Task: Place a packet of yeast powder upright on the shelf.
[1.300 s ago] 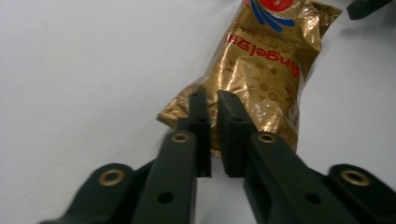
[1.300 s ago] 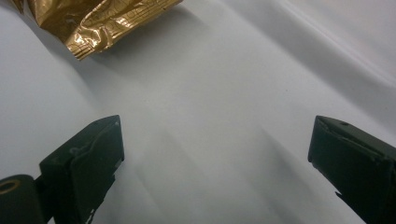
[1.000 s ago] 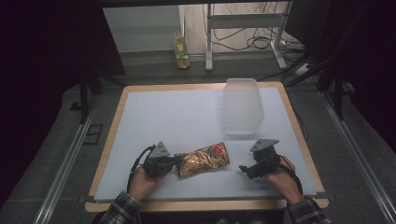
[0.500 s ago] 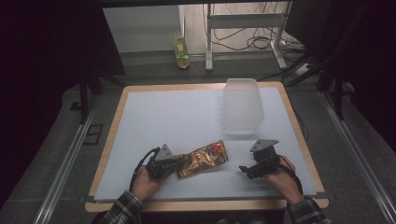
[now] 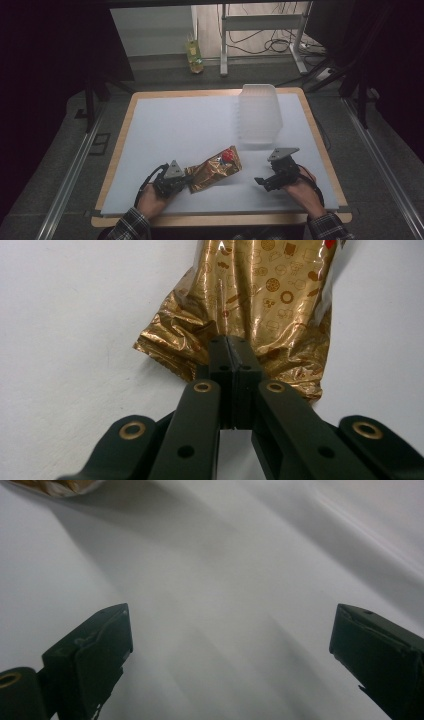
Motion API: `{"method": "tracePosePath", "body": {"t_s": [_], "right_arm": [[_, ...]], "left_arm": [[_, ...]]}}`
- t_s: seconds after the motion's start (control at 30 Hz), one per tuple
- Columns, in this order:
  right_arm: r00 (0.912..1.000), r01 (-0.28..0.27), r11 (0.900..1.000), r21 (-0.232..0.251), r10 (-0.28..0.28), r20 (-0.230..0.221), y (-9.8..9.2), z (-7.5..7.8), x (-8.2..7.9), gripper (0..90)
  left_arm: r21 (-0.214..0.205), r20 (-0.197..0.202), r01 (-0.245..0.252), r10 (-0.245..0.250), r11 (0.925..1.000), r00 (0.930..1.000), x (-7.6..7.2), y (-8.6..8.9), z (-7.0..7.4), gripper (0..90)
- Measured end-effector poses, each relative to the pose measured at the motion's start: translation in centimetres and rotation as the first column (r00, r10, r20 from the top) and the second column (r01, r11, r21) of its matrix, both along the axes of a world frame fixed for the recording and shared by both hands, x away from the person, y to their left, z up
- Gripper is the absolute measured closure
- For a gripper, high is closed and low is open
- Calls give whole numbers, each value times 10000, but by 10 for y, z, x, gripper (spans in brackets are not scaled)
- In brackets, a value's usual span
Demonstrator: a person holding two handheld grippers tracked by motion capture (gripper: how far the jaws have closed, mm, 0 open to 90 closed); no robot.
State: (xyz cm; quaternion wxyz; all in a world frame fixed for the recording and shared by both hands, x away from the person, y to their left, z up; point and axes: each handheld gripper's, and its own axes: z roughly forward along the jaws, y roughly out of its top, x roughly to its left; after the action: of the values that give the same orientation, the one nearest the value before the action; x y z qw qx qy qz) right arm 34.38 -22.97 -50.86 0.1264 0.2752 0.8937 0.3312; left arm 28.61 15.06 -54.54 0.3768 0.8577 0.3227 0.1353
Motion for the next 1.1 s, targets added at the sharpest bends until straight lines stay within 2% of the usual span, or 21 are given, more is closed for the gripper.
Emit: {"method": "tracePosePath", "body": {"t_s": [0.13,0.37,0.4,0.43,0.47,0.5,0.53,0.6,0.77,0.87,0.93,0.97,1.0,1.03,1.07,1.1], "right_arm": [[9986,-301,9983,494,321,-414,5,3,0,37],[9955,-745,9941,785,788,-525,20,11,0,37],[9944,-695,9932,935,764,-728,24,14,2,42],[9944,-695,9932,935,764,-728,24,14,2,42],[9906,-740,9901,1191,867,-1057,28,15,6,55],[9906,-740,9901,1191,867,-1057,28,15,6,55],[9839,-668,9893,1294,868,-1562,35,16,10,58],[9817,-712,9883,1351,934,-1658,37,16,12,58],[9622,-803,9877,1342,1119,-2481,63,18,24,53],[9529,-961,9863,1339,1300,-2740,78,18,28,57],[9436,-892,9861,1402,1288,-3049,86,17,32,80],[9436,-892,9861,1402,1288,-3049,86,17,32,80],[9374,-676,9875,1427,1118,-3299,92,16,36,170],[9333,-633,9873,1457,1102,-3416,95,16,38,208],[9333,-633,9873,1457,1102,-3416,95,16,38,208],[9288,-595,9863,1538,1111,-3534,97,15,40,259]], "left_arm": [[-68,-45,8,-8,10000,10000,0,1,0,900],[-131,-128,58,-60,9999,9999,2,2,0,899],[-146,-138,62,-64,9999,9999,2,3,0,899],[-156,-142,65,-67,9999,9999,2,3,0,899],[-146,-130,65,-67,9999,9999,2,3,0,900],[-146,-130,65,-67,9999,9999,2,3,0,899],[-139,-130,65,-66,9999,9999,2,3,0,899],[-133,-124,64,-66,9999,9999,2,2,0,900],[-129,-134,63,-64,9999,9999,2,2,0,899],[-136,-138,73,-75,9999,9999,2,3,0,899],[-126,-136,78,-79,9999,9999,2,3,0,899],[-126,-136,78,-79,9999,9999,2,3,0,899],[-124,-134,76,-78,9999,9999,2,3,0,899],[-115,-127,79,-81,9999,9999,2,3,0,899],[-112,-126,80,-81,9999,9999,2,2,0,899],[-121,-132,81,-82,9999,9999,2,3,0,899]]}}
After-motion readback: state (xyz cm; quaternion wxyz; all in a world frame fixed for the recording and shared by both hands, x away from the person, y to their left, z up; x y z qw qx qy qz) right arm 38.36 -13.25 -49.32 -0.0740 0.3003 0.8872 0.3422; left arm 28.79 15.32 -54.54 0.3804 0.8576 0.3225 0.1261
